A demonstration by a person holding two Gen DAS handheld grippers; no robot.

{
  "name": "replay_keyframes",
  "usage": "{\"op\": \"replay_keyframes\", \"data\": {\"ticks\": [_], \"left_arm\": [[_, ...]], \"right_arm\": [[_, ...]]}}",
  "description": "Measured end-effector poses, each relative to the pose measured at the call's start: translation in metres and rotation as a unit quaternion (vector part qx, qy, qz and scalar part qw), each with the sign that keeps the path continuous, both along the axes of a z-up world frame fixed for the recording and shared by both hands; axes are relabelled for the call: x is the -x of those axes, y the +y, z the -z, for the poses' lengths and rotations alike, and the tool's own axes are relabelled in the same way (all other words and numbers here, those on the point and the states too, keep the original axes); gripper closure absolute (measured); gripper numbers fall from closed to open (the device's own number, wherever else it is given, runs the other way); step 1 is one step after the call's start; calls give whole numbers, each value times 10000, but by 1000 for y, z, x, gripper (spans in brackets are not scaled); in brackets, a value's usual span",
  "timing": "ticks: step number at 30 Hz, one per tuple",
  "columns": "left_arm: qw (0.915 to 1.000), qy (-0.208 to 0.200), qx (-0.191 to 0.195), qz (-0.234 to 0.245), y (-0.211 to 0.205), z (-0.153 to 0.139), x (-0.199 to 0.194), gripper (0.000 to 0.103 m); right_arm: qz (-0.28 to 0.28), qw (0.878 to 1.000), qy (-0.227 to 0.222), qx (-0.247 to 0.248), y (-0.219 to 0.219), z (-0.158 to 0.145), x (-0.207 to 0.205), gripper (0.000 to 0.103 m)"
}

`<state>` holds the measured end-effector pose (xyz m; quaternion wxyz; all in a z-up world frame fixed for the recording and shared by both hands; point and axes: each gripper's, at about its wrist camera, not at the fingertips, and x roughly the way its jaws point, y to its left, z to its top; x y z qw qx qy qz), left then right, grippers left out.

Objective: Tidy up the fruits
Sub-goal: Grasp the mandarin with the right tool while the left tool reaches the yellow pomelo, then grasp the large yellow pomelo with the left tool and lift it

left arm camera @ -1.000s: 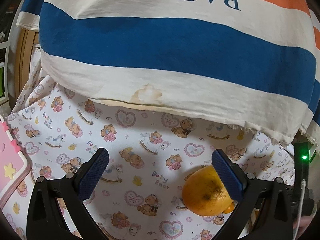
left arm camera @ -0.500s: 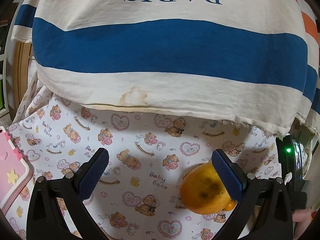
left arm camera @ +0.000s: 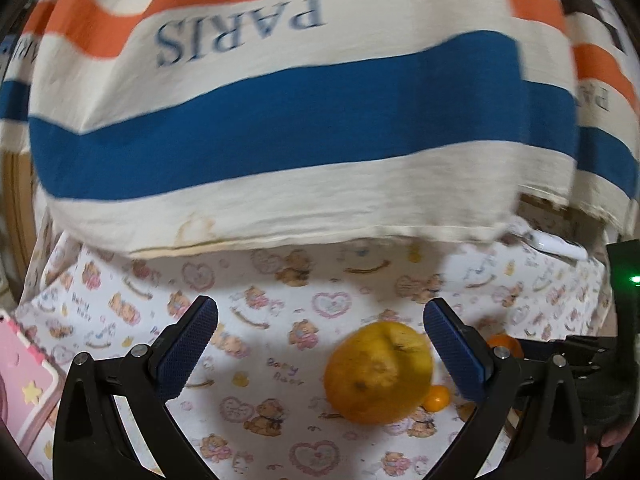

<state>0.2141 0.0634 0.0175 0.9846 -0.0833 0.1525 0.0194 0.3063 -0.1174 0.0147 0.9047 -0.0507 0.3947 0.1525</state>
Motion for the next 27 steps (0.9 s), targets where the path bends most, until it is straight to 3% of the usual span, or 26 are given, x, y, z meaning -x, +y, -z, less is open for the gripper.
{"op": "replay_keyframes", "data": {"ticks": [10,15,24,27], "left_arm": [[9967,-181,-735,288,-34,-1,7,1],[9960,-84,-803,386,-38,2,5,1],[9850,957,-1212,770,-65,8,-16,1],[9837,1324,-921,800,-66,19,-30,1]], "right_arm": [[326,9912,-1223,-377,-31,-26,53,51],[528,9845,-1630,-361,-46,-34,68,51],[940,9768,-1894,-354,-54,-28,72,51],[1053,9740,-1974,-348,-57,-29,74,51]]}}
